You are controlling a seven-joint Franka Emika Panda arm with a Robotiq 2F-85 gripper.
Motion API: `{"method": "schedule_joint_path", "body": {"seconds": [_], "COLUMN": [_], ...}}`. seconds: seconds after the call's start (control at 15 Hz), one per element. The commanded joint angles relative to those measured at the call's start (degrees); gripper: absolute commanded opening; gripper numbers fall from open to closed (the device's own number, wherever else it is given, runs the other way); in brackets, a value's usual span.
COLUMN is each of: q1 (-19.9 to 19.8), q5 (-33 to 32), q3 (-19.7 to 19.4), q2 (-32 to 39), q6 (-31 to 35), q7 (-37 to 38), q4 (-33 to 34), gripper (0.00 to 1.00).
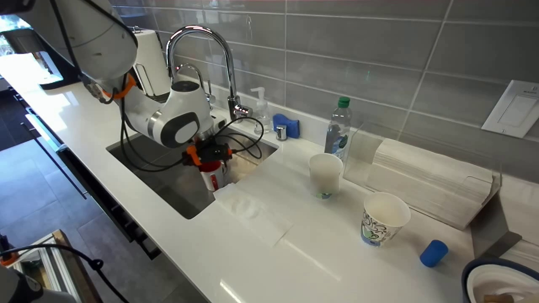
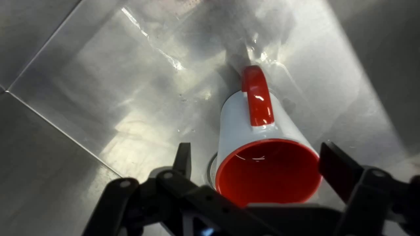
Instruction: Move the faucet head on the right to the left , remove the mug from the sink and then put it on the counter
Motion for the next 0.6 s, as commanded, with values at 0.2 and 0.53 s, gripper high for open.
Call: {"method": "schedule_joint_path", "body": {"seconds": [0.2, 0.53], "q1": [2.57, 4.11], "q5": [-3.91, -4.23], "q3": [-1.98, -3.35], "q2": [5.81, 5.61], "q6": [-6.95, -12.78], "q7": [1.62, 1.77], "q4": [7.27, 8.91], "gripper": [1.0, 1.0]}}
